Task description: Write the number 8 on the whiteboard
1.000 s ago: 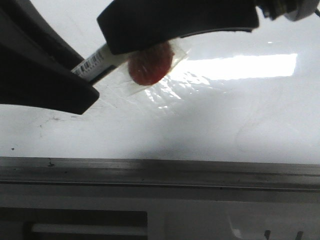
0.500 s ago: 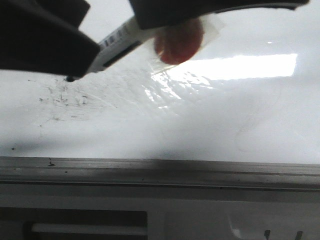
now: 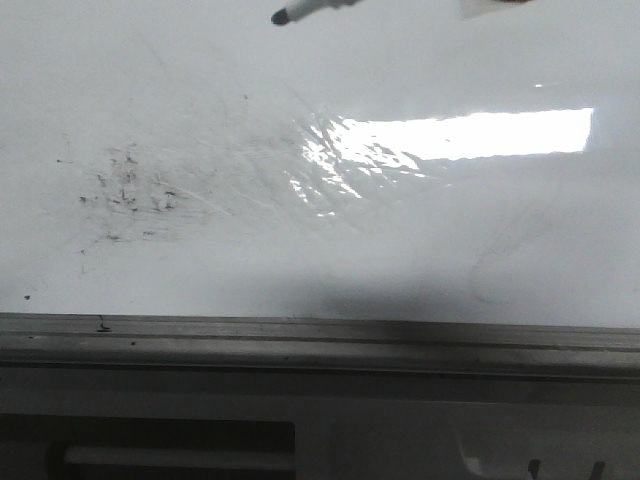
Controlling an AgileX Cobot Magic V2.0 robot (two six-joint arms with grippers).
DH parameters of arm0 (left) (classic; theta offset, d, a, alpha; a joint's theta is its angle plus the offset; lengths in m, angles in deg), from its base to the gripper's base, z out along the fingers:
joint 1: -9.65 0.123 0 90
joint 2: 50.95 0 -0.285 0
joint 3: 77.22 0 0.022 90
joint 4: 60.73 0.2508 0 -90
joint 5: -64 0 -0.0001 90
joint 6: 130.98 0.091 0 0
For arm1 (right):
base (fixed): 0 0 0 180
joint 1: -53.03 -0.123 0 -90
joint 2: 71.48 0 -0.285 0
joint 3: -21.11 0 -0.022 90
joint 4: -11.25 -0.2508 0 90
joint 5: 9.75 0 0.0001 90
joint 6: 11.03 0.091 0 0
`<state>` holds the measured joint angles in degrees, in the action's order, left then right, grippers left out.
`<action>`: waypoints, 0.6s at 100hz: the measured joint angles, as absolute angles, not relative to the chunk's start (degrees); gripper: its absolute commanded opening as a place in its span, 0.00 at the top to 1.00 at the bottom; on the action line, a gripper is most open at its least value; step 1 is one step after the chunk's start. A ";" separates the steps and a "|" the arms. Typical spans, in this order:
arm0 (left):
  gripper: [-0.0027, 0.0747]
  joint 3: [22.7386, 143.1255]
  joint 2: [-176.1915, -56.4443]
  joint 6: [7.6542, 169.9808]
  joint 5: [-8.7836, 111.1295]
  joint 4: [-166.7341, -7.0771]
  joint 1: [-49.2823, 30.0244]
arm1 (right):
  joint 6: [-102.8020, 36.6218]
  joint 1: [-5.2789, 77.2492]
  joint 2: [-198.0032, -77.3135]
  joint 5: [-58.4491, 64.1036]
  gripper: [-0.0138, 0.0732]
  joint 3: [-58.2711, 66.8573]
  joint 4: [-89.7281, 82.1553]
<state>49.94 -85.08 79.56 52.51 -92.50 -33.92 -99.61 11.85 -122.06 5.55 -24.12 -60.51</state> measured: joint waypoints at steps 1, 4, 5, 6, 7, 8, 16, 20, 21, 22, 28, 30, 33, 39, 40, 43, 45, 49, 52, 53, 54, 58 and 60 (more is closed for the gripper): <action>0.75 49.50 -84.86 79.44 52.51 -92.66 -33.77 | -99.61 11.85 -122.06 5.38 0.91 -24.12 -60.41; 0.78 48.65 -84.06 79.05 52.79 -93.68 -33.03 | -99.61 11.85 -121.79 4.90 0.91 -24.12 -60.43; 0.79 48.46 -83.68 78.89 52.79 -93.85 -32.92 | -99.61 11.85 -121.79 4.81 0.91 -24.12 -60.43; 0.80 48.07 -83.51 78.88 52.79 -94.26 -32.65 | -99.61 11.85 -121.79 4.66 0.91 -24.12 -60.43; 0.80 47.88 -83.17 78.74 52.79 -94.46 -32.52 | -99.61 11.85 -121.67 4.69 0.91 -24.12 -60.43; 0.81 47.51 -83.01 78.72 52.93 -94.65 -32.39 | -99.61 11.85 -121.68 4.52 0.91 -24.12 -60.43; 0.86 45.98 -81.68 78.47 53.03 -96.37 -31.17 | -99.61 11.85 -121.68 4.00 0.91 -24.12 -60.43; 0.88 45.49 -81.23 78.43 53.18 -96.88 -30.90 | -99.61 11.85 -121.68 4.00 0.91 -24.12 -60.43; 0.88 45.48 -81.22 78.43 53.18 -96.89 -30.86 | -99.61 11.85 -121.68 3.90 0.91 -24.12 -60.43; 0.88 45.37 -81.22 78.43 53.18 -96.89 -30.75 | -99.61 11.85 -121.68 3.90 0.91 -24.12 -60.43; 0.89 45.27 -81.03 78.34 53.18 -97.23 -30.76 | -99.61 11.85 -121.68 3.90 0.91 -24.16 -60.43; 0.89 45.27 -81.10 78.34 53.18 -97.36 -30.76 | -99.61 11.85 -121.68 3.90 0.91 -24.16 -60.39; 0.89 45.27 -81.10 78.34 53.18 -97.49 -30.76 | -99.61 11.85 -121.68 3.90 0.91 -24.25 -60.39; 0.89 45.27 -80.99 78.34 53.27 -97.56 -30.76 | -99.61 11.85 -121.68 3.90 0.91 -24.25 -60.39; 0.89 45.27 -81.00 78.34 53.27 -97.56 -30.76 | -99.61 11.85 -121.68 3.90 0.91 -24.25 -60.39; 0.89 45.27 -81.00 78.34 53.30 -97.61 -30.76 | -99.61 11.85 -121.68 3.90 0.91 -24.25 -60.39; 0.89 45.27 -81.00 78.34 53.30 -97.61 -30.76 | -99.61 11.85 -121.68 3.90 0.91 -24.25 -60.39; 0.89 45.27 -81.00 78.34 53.30 -97.61 -30.76 | -99.61 11.85 -121.68 3.90 0.91 -24.25 -60.39; 0.89 45.27 -81.00 78.34 53.30 -97.61 -30.76 | -99.61 11.85 -121.68 3.90 0.91 -24.25 -60.39; 0.89 45.27 -81.00 78.34 53.30 -97.61 -30.76 | -99.61 11.85 -121.68 3.90 0.91 -24.25 -60.39; 0.89 45.27 -81.00 78.34 53.30 -97.61 -30.76 | -99.61 11.85 -121.68 3.90 0.91 -24.25 -60.39; 0.89 45.27 -81.00 78.34 53.30 -97.71 -30.76 | -99.61 11.85 -121.68 3.90 0.91 -24.25 -60.39; 0.89 45.27 -81.00 78.34 53.30 -97.70 -30.76 | -99.61 11.85 -121.68 3.90 0.91 -24.25 -60.39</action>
